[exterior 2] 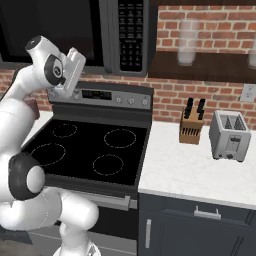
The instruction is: Open the microwave, place the bowl with waffle inside the microwave, then close the microwave door and turn it on.
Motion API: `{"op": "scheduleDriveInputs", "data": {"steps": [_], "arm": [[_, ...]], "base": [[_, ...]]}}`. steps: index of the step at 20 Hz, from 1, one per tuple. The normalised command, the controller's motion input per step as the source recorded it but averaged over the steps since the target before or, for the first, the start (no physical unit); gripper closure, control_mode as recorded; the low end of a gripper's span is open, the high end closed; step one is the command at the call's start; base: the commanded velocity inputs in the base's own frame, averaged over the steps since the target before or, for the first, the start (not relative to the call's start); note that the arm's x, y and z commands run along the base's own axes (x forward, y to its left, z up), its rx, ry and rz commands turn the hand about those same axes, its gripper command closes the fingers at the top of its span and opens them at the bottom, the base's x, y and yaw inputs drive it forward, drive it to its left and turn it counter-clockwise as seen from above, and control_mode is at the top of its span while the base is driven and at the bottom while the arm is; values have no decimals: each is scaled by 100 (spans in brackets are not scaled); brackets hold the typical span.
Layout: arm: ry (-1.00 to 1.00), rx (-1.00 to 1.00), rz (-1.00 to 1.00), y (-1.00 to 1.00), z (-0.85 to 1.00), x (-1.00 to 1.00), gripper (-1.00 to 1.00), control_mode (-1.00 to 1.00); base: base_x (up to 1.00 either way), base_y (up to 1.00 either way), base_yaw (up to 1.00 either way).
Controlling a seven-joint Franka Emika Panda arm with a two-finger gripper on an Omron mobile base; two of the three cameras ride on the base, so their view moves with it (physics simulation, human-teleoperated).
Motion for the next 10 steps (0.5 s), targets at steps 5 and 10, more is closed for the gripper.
{"op": "scheduleDriveInputs", "data": {"steps": [5,10], "arm": [[14,0,0,-16,0,100,-100,-100],[11,0,0,-13,0,99,-100,-100]], "base": [[0,0,0],[0,0,0]]}}
